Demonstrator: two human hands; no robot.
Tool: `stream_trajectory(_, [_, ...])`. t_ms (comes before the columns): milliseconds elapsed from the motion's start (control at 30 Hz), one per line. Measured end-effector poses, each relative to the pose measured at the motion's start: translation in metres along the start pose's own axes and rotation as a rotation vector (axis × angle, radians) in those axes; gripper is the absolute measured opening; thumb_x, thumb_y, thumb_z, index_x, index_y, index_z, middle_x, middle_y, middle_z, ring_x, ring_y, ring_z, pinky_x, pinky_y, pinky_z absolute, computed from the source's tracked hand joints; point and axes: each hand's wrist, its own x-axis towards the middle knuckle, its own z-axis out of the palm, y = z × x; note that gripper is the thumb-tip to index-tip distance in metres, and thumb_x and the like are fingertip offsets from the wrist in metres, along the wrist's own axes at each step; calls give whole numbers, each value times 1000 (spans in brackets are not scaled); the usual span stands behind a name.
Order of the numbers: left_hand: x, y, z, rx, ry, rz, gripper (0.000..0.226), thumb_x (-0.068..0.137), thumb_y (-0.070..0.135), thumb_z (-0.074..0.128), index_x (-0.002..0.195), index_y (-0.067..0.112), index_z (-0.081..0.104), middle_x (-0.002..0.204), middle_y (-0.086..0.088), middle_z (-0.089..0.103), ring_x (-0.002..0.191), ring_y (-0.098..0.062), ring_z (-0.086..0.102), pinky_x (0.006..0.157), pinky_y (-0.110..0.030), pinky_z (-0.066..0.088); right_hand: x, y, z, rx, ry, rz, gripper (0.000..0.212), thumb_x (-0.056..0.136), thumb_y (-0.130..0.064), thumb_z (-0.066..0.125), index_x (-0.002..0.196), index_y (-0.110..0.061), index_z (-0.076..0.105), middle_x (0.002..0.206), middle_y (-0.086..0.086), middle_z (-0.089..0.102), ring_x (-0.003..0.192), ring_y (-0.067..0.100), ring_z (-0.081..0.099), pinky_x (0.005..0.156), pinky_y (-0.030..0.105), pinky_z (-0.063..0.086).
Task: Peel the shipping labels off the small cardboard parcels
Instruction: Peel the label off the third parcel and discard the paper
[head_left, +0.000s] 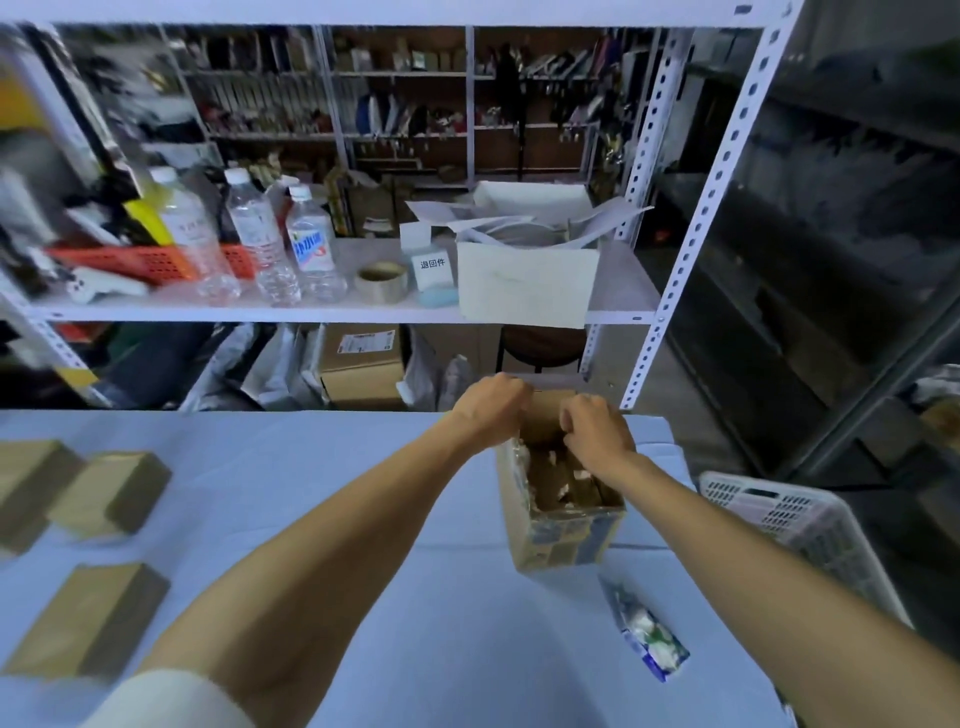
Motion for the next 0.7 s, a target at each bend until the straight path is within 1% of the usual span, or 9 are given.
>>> stream_trajectory(67, [-4,-3,1,-4,4,-2,29,85,4,55,111,11,66,115,-13,65,103,-33,63,84,-44,55,0,0,2,0,17,-22,16,80,4,63,78,-10,56,97,5,58,90,27,58,68,37,48])
stream_trajectory(167, [-10,-7,2,-13,14,5,29,85,5,59,113,10,65,116,-13,66,103,-32,64,85,-44,56,1,0,4,-1,69,-40,8,87,-8,61,79,-8,61,88,4,57,81,24,58,62,30,44])
stream_trajectory(300, [-19,-17,2,-28,25,-20,37,85,3,58,120,13,64,120,-11,66,105,-31,64,84,-41,57,-2,-3,6,-44,44,-71,10,89,-18,61,86,-8,63,93,7,60,88,26,59,65,31,43])
stream_trajectory(367, [-24,-21,0,-26,26,-36,35,86,4,57,120,12,64,120,-12,65,106,-31,64,84,-40,56,-5,-9,7,-58,30,-85,13,89,-19,60,83,-7,63,92,7,61,88,27,58,65,32,44])
stream_trajectory(467, [-35,-28,-2,-46,39,-70,32,87,3,57,118,9,64,121,-12,65,108,-30,62,88,-40,55,-10,-22,9,-75,4,-101,19,89,-19,59,73,-10,54,83,3,56,84,25,59,64,31,42])
stream_trajectory(567, [-46,-36,-2,-66,35,-107,29,88,4,58,116,9,65,122,-11,64,110,-27,61,90,-37,53,-12,-39,13,-59,-35,-124,32,86,-18,60,61,-15,39,76,5,53,80,30,62,68,40,49])
stream_trajectory(633, [-55,-44,-3,-79,31,-141,29,88,3,58,115,10,65,122,-11,64,110,-28,61,89,-37,53,-11,-54,18,-63,-72,-167,30,85,-20,60,65,-17,37,80,10,54,79,32,61,63,40,49])
stream_trajectory(667, [-60,-49,-4,-88,35,-161,29,87,3,57,115,10,65,122,-11,64,110,-28,61,88,-38,54,-12,-63,18,-98,-90,-179,21,85,-23,59,71,-14,47,89,13,58,82,32,61,65,39,49])
stream_trajectory(700, [-65,-56,-5,-92,40,-180,29,87,3,57,114,10,64,121,-12,64,108,-29,61,87,-37,54,-13,-72,21,-133,-95,-207,16,87,-27,59,85,-11,58,102,15,61,90,32,61,70,39,50])
